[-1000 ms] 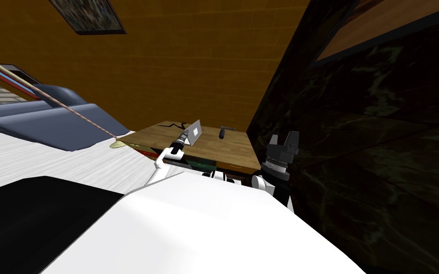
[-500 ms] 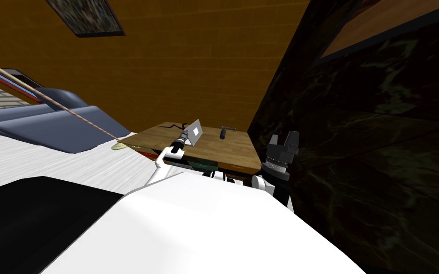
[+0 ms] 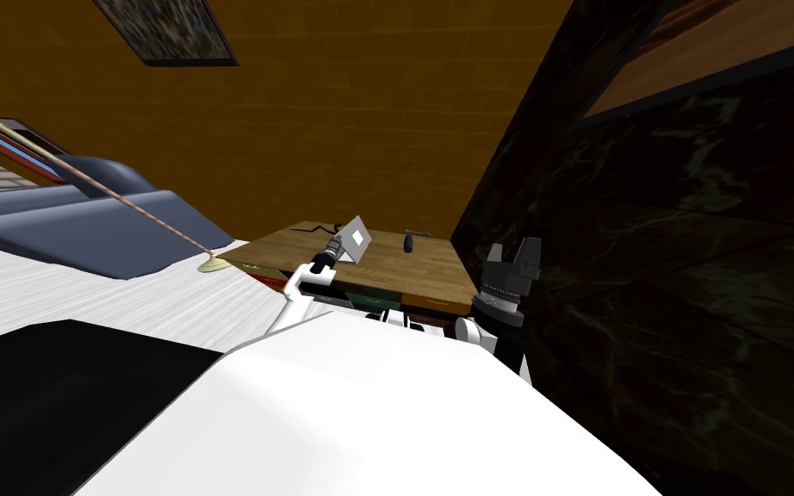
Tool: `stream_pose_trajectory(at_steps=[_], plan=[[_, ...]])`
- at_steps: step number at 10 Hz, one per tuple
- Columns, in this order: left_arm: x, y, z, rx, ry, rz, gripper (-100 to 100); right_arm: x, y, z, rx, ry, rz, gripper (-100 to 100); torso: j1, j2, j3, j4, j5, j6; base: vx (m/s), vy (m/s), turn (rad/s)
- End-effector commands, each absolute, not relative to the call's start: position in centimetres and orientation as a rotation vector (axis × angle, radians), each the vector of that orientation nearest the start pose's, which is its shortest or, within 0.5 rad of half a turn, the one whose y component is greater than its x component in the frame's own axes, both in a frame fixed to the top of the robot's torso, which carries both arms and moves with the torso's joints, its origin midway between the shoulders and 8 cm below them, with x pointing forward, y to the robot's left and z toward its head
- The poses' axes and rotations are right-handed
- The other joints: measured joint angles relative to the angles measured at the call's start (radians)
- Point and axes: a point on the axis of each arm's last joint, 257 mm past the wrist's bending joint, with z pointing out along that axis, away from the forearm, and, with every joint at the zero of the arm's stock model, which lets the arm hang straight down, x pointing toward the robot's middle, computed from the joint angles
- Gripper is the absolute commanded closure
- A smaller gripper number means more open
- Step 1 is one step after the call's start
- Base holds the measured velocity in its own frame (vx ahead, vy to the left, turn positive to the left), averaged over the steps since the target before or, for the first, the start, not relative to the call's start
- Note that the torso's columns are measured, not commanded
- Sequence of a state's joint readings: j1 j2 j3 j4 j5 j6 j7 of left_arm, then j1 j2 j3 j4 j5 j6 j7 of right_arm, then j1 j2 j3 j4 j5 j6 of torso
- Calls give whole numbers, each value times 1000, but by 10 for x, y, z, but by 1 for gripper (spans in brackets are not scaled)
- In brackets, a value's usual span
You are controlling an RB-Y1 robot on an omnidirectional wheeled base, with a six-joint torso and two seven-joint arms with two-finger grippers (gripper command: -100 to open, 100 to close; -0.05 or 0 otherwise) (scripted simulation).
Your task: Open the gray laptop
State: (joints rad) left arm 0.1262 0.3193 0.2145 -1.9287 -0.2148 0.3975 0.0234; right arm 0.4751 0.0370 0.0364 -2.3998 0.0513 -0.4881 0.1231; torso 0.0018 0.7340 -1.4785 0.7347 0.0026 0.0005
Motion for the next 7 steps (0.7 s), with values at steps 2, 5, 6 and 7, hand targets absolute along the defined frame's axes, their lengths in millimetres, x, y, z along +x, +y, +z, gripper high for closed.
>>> stream_pose_trajectory(at_steps=[2, 5, 6, 7], plan=[[489, 434, -155, -1124, 1261, -599, 100, 321, -259, 82, 512, 543, 1221, 0, -2, 3, 2, 2, -2, 0, -7, 74, -14], [501, 417, -182, -1301, 1220, -748, 100, 321, -259, 82, 512, 543, 1221, 0, 1, 7, 4, 5, -2, -1, -29, 137, 5], [504, 413, -187, -1335, 1210, -778, 100, 321, -259, 82, 512, 543, 1221, 0, 3, 8, 5, 5, 0, -2, -29, 179, -4], [506, 409, -192, -1369, 1201, -807, 100, 321, -259, 82, 512, 543, 1221, 0, 2, 6, 4, 5, -1, -2, -7, 141, 15]])
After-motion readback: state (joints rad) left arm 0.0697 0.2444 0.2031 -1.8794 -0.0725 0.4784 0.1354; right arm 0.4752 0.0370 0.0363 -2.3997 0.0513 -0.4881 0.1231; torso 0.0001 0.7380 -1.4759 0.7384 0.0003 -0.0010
